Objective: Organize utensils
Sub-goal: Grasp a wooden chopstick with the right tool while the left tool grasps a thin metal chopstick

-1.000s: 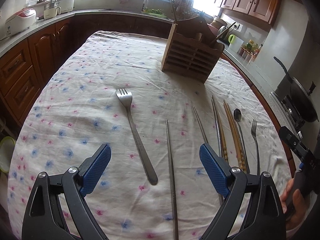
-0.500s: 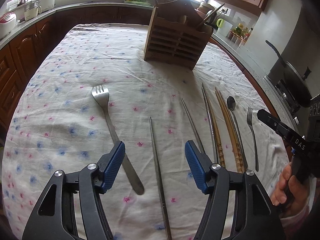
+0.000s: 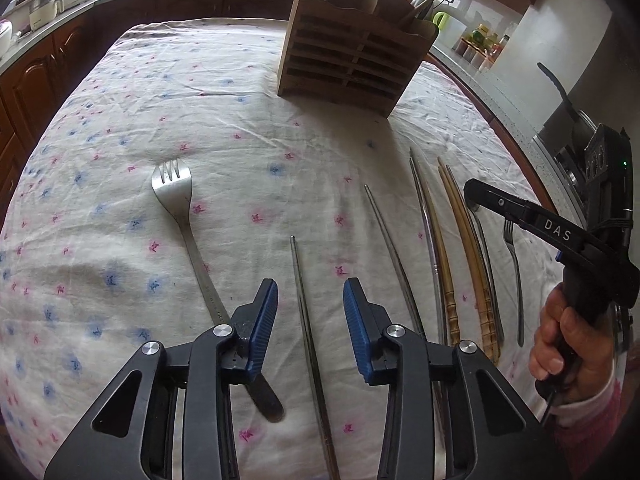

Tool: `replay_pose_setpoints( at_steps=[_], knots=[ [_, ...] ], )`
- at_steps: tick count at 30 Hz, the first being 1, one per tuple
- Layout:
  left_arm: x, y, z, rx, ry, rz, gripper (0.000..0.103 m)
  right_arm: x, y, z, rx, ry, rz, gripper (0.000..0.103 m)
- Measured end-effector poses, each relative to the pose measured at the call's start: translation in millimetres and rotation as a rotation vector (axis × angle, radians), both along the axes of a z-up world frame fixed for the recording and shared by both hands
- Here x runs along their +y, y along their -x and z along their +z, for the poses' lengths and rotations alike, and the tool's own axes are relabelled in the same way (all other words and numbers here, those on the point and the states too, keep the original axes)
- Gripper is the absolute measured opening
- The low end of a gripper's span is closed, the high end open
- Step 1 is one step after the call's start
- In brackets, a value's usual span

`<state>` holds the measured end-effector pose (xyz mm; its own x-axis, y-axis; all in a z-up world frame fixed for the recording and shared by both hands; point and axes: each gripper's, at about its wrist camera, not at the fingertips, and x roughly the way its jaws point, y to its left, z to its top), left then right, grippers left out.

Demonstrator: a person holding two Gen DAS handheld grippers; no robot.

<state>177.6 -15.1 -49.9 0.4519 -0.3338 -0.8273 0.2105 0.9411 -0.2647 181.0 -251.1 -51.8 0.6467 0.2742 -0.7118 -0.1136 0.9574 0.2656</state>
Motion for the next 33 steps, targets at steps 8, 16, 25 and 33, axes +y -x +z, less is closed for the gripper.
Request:
replay_pose_setpoints(
  at_steps=[8,16,25,33],
  knots=[
    [-6,-7,-10,0.036,-0.015,-0.032,0.029,-5,-25,-14,0.054,0.046,-0.034,0.019],
    [-9,-14,-10,0.032,-0.041,-0.06,0.026,-4,-43,-26,0.092,0.074,-0.037,0.017],
    [-11,-18,-12,0.016,-0.099,-0.07,0.006,6,-59,-26,0.084,0.15,-0.021,0.017],
    [-21,-18,-11,-0.006,-0.166,-0.094,0.004,5,-55,-27,0.066,0.154,-0.039,0.008]
  ],
)
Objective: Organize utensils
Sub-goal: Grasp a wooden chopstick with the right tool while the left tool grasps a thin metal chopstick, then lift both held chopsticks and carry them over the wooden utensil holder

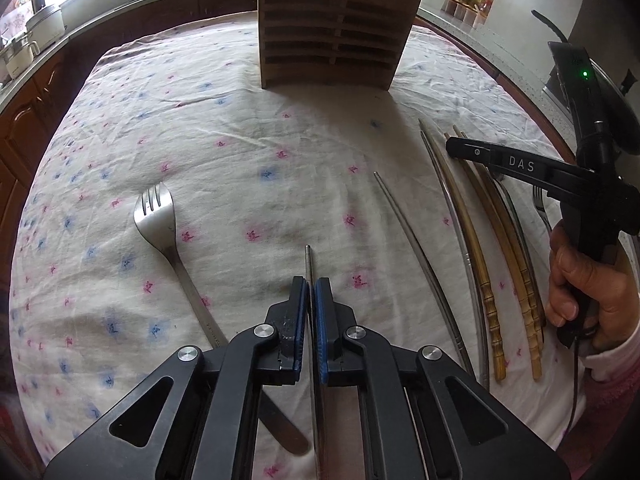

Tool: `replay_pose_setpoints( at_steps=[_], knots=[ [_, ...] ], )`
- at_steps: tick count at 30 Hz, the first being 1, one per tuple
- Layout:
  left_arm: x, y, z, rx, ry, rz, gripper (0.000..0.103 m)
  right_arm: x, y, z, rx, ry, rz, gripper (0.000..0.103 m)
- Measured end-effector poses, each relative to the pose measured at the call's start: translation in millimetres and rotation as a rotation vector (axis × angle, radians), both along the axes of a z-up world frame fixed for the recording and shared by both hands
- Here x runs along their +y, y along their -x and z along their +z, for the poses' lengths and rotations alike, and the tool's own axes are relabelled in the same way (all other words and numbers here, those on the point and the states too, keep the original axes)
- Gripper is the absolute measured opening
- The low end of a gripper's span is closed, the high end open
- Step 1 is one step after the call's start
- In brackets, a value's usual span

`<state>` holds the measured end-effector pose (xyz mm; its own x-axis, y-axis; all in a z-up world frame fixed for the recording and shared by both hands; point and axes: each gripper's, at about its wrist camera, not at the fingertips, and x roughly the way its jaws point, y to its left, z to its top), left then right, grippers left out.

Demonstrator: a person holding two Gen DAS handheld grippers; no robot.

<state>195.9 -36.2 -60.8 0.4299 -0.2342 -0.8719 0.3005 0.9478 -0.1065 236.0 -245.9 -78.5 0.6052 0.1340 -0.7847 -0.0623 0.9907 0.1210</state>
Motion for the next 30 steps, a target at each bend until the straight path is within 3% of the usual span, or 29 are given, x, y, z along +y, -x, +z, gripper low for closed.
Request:
replay_pose_setpoints(
  at_steps=[4,10,21,30],
  knots=[
    [2,0,3,0.018,0.03,0.0,0.003,-7,5,2,0.005,-0.066,-0.001,0.007],
    [5,13,30,-0.037,0.086,-0.001,0.003,-9,30,29,-0.054,-0.118,0.023,0.007],
    [30,47,97,-0.168,0.271,0.02,0.004,-12,75,84,-0.185,-0.152,0.051,0.005],
    [47,69,128,-0.241,0.364,0.025,0.003,-7,105,118,-0.275,-0.162,0.076,0.005]
  ],
)
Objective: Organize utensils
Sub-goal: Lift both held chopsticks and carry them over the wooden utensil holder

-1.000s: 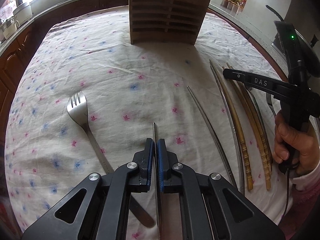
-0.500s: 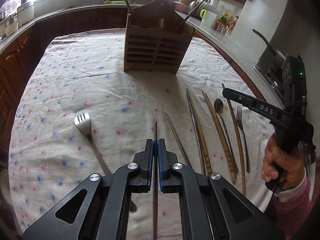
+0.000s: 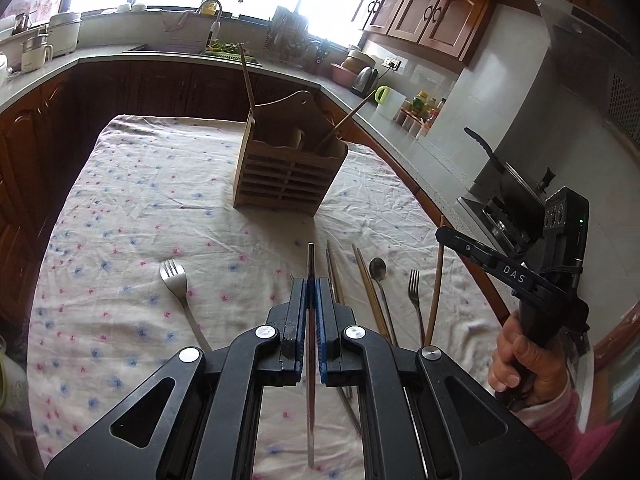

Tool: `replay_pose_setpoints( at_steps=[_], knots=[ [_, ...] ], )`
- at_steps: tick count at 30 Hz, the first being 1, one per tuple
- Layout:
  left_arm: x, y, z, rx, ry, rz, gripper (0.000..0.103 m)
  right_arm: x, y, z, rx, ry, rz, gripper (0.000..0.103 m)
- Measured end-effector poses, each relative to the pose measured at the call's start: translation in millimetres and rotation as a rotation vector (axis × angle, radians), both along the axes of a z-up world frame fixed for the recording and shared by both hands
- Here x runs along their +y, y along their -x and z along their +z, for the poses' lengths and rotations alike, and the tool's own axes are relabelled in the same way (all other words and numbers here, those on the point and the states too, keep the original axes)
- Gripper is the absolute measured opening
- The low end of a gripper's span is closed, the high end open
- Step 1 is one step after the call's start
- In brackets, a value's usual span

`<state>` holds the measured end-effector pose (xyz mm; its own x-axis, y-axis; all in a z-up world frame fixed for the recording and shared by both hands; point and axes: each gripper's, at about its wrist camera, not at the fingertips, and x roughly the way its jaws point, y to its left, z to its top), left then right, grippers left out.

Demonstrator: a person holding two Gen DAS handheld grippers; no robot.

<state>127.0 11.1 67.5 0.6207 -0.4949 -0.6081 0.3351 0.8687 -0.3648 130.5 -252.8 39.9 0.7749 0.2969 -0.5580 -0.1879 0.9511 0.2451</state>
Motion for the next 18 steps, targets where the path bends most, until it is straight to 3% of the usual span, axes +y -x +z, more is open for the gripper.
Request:
replay_pose_setpoints(
  at_steps=[8,18],
  knots=[
    [10,11,9,-0.034,0.038,0.013,0.003,0,20,22,-0.06,-0.001,0.001,0.005],
    [17,14,13,-0.063,0.048,0.038,0.003,-1,26,26,-0.074,-0.002,-0.006,0.005]
  ],
)
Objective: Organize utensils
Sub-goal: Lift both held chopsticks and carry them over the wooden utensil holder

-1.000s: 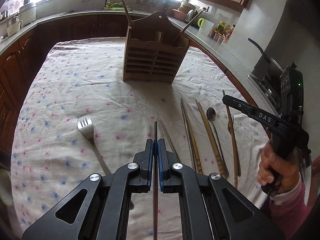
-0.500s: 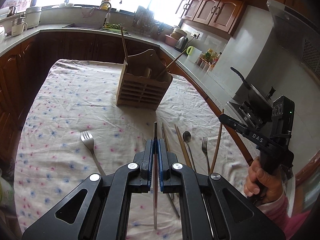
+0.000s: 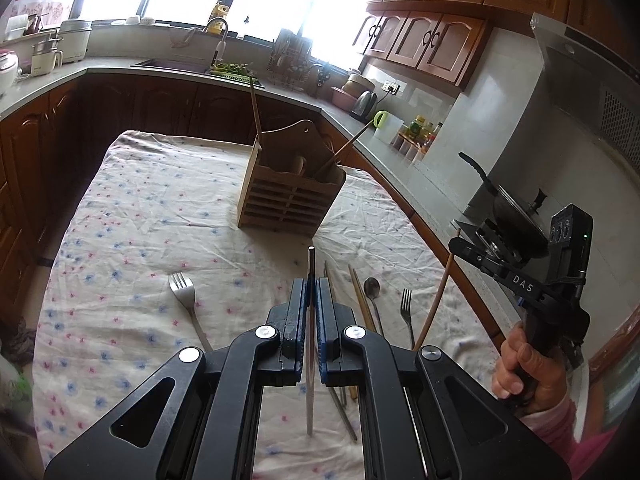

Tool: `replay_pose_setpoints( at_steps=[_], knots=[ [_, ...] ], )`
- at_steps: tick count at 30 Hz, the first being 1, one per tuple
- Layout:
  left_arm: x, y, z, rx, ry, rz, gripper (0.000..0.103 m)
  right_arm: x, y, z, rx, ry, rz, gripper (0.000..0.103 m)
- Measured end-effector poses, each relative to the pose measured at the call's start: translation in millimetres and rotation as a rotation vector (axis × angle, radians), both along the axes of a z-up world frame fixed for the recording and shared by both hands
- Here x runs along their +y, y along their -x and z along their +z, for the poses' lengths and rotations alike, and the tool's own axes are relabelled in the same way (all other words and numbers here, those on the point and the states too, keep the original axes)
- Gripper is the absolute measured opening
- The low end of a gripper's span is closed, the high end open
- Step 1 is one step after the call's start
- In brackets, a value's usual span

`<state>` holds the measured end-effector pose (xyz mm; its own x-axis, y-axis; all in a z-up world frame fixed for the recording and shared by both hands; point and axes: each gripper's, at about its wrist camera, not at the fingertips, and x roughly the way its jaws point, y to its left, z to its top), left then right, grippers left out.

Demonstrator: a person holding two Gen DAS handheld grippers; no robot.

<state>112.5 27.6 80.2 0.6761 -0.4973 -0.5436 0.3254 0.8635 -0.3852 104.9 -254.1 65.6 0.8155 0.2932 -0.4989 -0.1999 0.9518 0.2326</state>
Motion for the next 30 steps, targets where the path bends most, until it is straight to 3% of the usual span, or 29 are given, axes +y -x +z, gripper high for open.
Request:
replay_pose_setpoints(
  at_steps=[30],
  knots=[
    [4,-41,38,-0.111,0.026,0.065,0.003,-4,-19,44,-0.113,-0.013,-0.007,0.005]
  ],
)
